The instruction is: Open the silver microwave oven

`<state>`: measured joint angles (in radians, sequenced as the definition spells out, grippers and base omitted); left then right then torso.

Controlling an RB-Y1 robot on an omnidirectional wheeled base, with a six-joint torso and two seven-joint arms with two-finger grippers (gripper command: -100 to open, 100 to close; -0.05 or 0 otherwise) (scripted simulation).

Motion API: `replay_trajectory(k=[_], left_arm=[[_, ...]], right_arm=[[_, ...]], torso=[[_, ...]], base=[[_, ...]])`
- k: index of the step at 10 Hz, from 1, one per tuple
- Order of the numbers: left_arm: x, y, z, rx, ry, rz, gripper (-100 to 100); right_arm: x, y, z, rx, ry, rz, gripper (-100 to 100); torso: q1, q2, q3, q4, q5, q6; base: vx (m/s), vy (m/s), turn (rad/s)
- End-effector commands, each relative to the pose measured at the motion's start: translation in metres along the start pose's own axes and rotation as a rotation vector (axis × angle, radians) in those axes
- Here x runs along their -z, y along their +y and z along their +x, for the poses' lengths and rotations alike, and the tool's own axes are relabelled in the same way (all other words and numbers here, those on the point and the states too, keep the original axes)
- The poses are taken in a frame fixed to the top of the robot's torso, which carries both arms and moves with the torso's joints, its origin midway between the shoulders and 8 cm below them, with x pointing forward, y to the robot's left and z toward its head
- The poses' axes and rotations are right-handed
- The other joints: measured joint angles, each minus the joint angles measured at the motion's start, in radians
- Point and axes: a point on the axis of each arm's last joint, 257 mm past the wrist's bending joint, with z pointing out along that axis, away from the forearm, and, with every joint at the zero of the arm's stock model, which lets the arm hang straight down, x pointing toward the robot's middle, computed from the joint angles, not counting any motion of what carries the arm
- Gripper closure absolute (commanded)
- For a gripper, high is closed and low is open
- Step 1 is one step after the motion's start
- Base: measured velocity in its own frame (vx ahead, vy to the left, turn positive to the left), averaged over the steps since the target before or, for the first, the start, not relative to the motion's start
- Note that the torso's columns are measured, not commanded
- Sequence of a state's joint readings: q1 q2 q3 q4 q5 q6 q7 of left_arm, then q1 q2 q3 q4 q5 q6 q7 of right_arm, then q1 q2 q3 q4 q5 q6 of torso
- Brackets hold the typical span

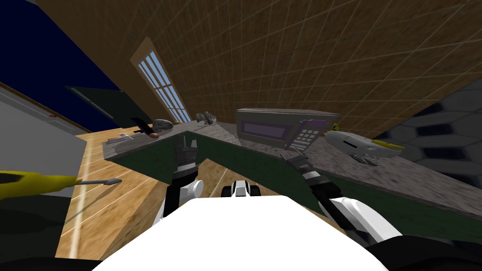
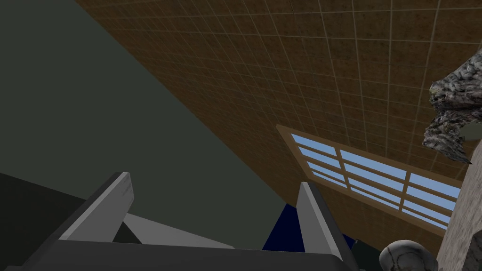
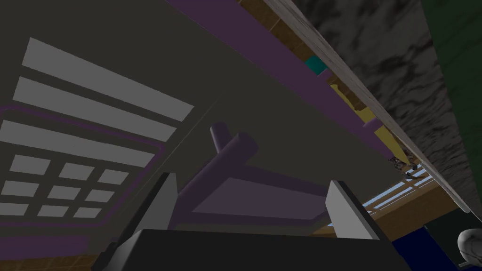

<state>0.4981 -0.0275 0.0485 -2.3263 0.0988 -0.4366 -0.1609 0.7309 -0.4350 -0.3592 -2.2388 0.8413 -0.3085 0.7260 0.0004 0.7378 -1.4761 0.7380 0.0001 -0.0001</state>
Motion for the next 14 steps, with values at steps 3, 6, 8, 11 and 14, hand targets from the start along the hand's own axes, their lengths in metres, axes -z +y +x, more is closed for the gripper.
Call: replay_trajectory(k=[3, 6, 8, 11, 14], left_arm=[[0.000, 0.000, 0.000, 0.000, 0.000, 0.000, 0], [0.000, 0.000, 0.000, 0.000, 0.000, 0.000, 0], [0.000, 0.000, 0.000, 0.000, 0.000, 0.000, 0], [0.000, 0.000, 0.000, 0.001, 0.000, 0.000, 0], [0.000, 0.000, 0.000, 0.001, 0.000, 0.000, 0]], right_arm=[[0.005, -0.014, 0.011, 0.239, 0.046, -0.031, -100], [0.007, -0.020, 0.007, 0.258, 0.049, -0.033, -100], [0.006, -0.018, 0.010, 0.257, 0.049, -0.034, 100], [0.020, -0.042, 0.024, 0.261, 0.117, 0.039, 100], [0.031, -0.060, 0.034, 0.265, 0.168, 0.093, 100]], torso=[[-0.001, 0.001, 0.001, 0.000, 0.000, 0.000], [-0.001, 0.001, 0.001, 0.000, 0.000, 0.000], [-0.001, -0.001, -0.001, -0.001, 0.000, 0.000], [0.010, 0.003, 0.003, 0.000, 0.002, 0.000], [0.003, -0.003, -0.002, 0.000, 0.003, -0.003]], base=[[0.051, 0.020, -0.053], [0.063, 0.017, -0.021], [0.041, 0.005, 0.000], [-0.051, 0.256, -0.194], [-0.046, 0.266, -0.144]])
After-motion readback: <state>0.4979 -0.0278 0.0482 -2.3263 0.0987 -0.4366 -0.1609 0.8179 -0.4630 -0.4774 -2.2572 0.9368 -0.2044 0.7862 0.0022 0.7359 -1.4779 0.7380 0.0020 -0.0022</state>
